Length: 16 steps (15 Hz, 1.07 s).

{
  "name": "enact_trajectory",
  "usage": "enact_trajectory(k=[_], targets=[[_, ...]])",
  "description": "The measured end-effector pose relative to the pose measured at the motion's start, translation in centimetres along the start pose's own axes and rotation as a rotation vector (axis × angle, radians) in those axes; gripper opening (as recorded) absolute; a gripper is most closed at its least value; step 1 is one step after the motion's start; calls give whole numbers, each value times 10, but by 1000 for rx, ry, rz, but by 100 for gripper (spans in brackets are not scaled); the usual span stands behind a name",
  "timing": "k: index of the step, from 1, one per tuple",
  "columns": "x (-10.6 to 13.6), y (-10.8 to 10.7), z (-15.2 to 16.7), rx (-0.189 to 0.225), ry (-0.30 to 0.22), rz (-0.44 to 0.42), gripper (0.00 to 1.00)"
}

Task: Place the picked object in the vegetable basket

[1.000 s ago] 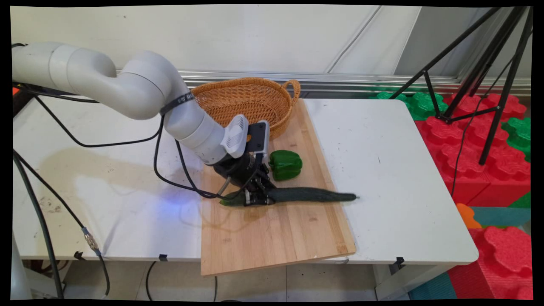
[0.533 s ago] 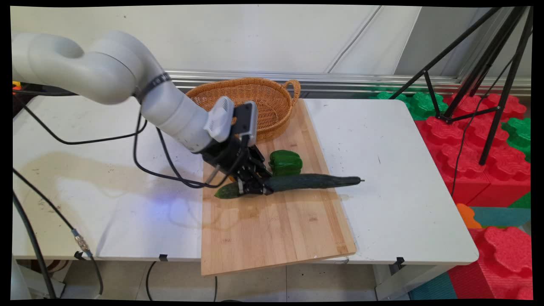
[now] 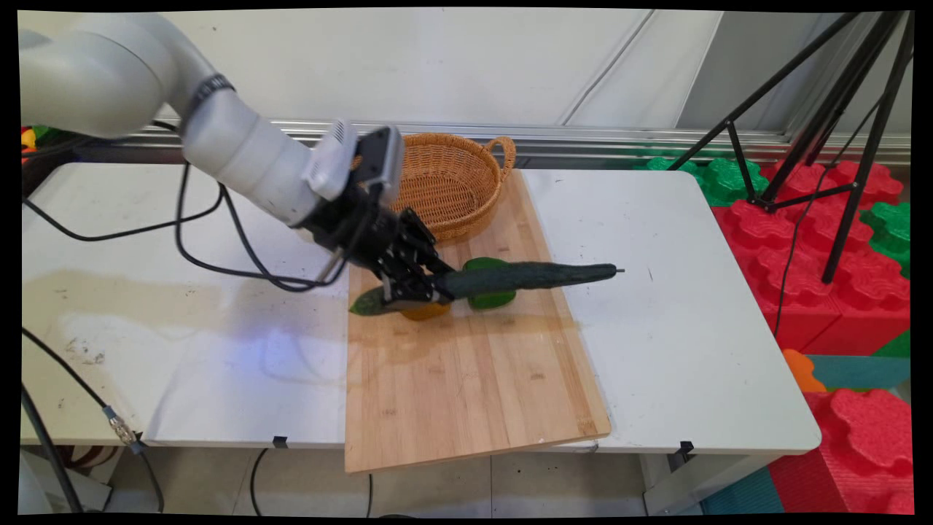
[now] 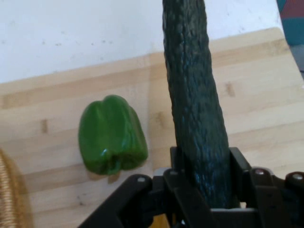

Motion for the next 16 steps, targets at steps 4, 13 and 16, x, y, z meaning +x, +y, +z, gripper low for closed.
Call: enact_trajectory(k=[4, 13, 16], targets=[[-5, -13, -35, 29, 44, -13, 0], [-32, -66, -89, 152, 78, -42, 0], [-43, -91, -101, 200, 79, -50, 0]])
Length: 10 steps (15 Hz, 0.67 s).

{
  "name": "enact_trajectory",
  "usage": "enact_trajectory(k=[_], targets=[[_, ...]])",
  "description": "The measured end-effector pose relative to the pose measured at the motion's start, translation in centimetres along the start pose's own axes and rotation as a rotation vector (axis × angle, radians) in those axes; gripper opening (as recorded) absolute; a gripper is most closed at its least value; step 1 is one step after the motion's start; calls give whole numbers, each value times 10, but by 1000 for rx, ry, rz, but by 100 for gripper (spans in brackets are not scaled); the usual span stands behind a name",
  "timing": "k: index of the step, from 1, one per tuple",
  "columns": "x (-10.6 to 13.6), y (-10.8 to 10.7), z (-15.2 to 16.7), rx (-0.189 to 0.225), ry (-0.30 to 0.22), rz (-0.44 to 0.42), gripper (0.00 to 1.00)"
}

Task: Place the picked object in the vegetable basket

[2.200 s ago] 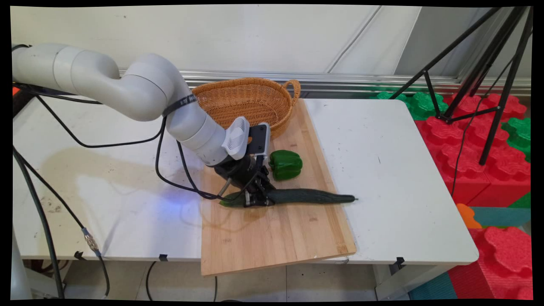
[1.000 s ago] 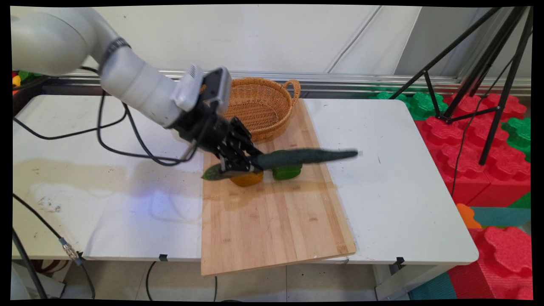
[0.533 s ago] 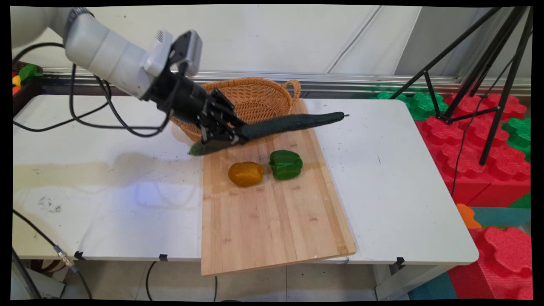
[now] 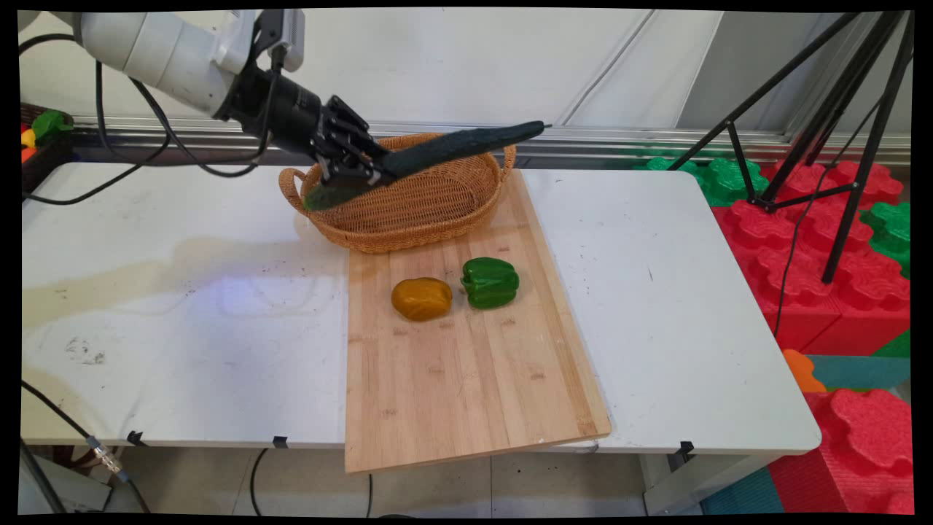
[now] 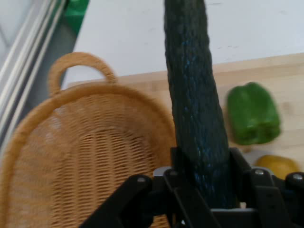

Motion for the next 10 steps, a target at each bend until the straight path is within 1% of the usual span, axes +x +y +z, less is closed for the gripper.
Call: enact_trajectory(k=[5, 7, 10], targets=[[-14, -34, 1, 58, -16, -9, 0], [-22, -50, 10, 81, -32, -13, 0], [-31, -66, 26, 95, -51, -11, 0]])
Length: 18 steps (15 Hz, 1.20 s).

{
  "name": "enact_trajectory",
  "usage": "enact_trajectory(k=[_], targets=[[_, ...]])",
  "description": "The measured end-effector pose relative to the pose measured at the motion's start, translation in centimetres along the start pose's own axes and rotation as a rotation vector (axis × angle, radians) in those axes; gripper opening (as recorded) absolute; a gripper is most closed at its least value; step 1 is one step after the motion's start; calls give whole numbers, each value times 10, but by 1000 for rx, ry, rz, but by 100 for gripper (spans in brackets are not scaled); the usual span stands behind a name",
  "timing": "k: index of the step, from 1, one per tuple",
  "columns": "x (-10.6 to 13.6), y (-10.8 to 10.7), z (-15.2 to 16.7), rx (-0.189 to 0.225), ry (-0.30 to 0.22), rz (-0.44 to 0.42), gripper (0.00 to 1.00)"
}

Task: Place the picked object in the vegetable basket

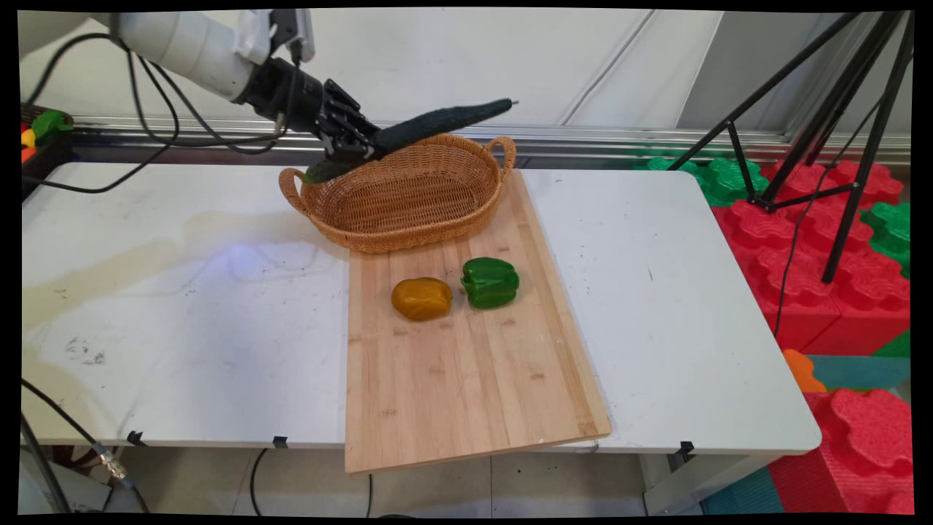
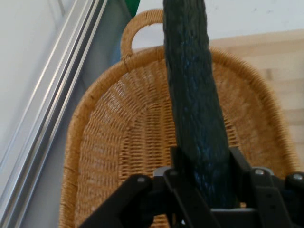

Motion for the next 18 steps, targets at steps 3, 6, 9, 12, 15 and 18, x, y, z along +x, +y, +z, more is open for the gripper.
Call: enact_trajectory(k=[3, 6, 9, 12, 15, 18], targets=[[-7, -11, 24, 0, -20, 5, 0], [-13, -18, 53, -8, -41, 6, 0], [-21, -21, 76, -22, -67, 0, 0], [-29, -21, 88, -33, -86, -5, 0], [-34, -22, 96, -40, -93, -8, 100], [-33, -25, 97, -41, -82, -20, 100]])
